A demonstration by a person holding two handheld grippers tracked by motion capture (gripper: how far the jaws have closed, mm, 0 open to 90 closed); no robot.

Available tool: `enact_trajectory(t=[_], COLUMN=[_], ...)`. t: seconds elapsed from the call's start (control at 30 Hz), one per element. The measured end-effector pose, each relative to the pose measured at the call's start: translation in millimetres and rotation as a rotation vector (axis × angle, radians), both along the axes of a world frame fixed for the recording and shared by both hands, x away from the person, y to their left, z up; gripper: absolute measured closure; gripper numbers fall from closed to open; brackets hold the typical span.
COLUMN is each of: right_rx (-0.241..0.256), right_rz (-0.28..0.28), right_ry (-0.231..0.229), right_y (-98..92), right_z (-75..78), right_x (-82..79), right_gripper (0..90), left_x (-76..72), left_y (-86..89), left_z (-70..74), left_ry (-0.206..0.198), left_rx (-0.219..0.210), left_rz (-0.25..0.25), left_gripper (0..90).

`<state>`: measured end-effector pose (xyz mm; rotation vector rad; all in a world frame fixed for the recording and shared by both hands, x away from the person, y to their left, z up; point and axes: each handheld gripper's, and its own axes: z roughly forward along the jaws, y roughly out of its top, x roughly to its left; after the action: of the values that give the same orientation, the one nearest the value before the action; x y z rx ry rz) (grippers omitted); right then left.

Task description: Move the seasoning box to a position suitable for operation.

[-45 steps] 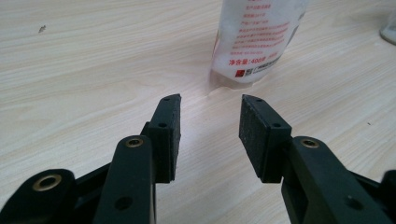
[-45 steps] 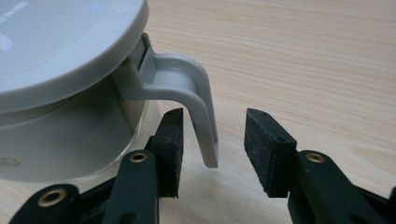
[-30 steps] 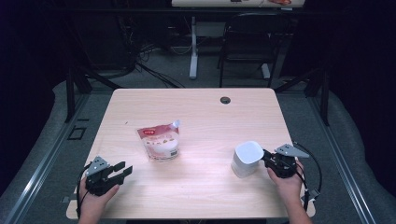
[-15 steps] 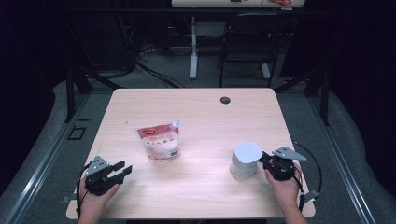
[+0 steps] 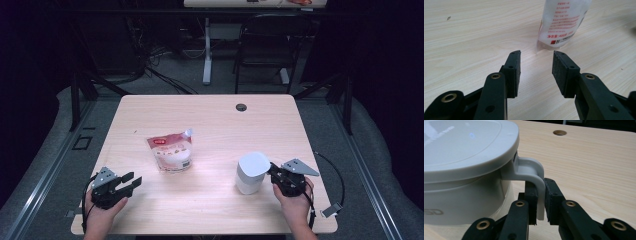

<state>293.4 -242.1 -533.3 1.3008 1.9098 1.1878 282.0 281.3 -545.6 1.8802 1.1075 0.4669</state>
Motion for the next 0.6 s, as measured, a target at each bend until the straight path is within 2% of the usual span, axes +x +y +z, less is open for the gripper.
enact_trajectory(t=[0.17,0.33,0.6], right_rx=[-0.021,-0.008,-0.048], right_rz=[0.034,0.053,0.120], right_ry=[-0.005,-0.006,-0.018], right_y=[17.7,28.3,55.6], right_z=[0.9,-2.5,-6.5], right_x=[-3.9,-5.5,-12.0], right_gripper=[81.6,81.6,81.5], left_x=[0.0,-0.3,0.0], left_y=[-0.8,-0.8,-3.8], left_z=[0.0,-0.1,-0.1], left_ry=[0.001,0.001,0.004], left_rx=[0.001,0.001,0.010], left_rz=[-0.004,-0.005,-0.012], left_gripper=[58.8,59.0,59.2])
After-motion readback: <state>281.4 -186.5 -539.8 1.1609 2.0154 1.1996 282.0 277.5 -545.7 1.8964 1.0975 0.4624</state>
